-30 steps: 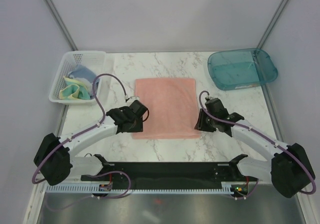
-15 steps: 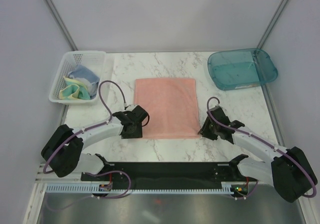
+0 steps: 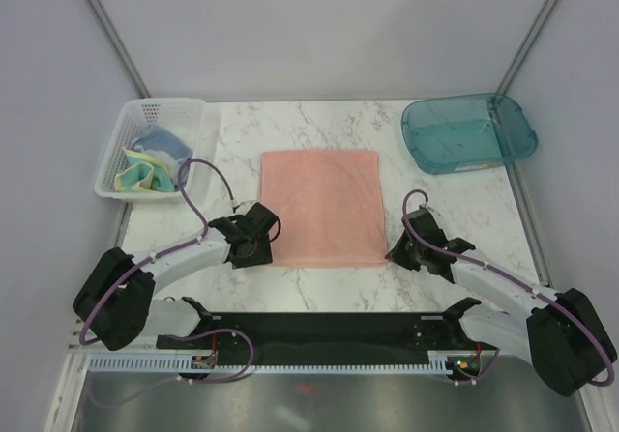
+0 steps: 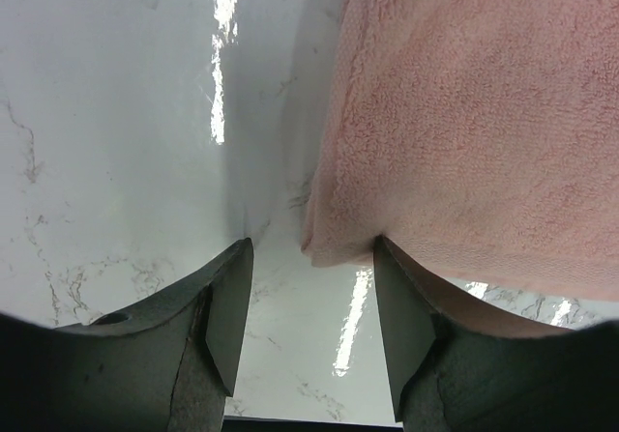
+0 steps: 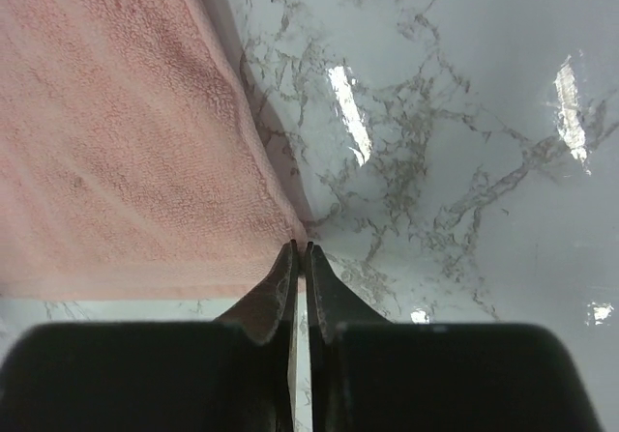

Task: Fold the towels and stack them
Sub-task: Fold the towel

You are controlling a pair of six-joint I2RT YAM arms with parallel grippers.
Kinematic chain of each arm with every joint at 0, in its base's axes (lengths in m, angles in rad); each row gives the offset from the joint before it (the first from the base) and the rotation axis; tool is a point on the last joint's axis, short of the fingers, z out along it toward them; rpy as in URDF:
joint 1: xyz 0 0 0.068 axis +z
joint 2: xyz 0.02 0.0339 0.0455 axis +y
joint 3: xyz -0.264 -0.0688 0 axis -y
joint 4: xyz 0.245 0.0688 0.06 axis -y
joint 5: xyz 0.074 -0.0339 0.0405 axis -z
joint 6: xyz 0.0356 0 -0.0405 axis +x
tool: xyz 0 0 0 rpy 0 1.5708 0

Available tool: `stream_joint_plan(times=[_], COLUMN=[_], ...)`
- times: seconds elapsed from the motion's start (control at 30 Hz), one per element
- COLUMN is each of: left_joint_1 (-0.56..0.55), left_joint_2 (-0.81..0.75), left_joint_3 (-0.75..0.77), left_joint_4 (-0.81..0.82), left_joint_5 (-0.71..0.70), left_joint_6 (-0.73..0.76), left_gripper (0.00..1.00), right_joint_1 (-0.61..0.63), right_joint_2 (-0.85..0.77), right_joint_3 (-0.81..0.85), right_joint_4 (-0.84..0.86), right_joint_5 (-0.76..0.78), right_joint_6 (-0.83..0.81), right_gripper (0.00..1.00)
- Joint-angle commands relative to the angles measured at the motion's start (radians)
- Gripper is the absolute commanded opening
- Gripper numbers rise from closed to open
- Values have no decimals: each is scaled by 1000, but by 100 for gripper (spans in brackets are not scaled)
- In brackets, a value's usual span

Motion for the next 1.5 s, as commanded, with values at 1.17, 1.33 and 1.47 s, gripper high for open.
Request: stream_joint_plan(times=[1.17, 1.33, 1.47], left_joint_1=[22, 22, 22], left_joint_2=[-26, -5, 0], left_joint_3=[83, 71, 62], left_joint_4=[-78, -71, -46], left_joint_5=[54, 24, 23], left_joint_6=[16, 1, -5], left_gripper=[19, 28, 29], right_joint_1=[1, 1, 1], right_joint_2=[-61, -60, -64], right_joint_3=[71, 71, 62], right_joint_4=[-16, -16, -10], right_joint_5=[-25, -25, -28], right_joint_6=[-57, -57, -52], right_gripper=[0, 0, 0])
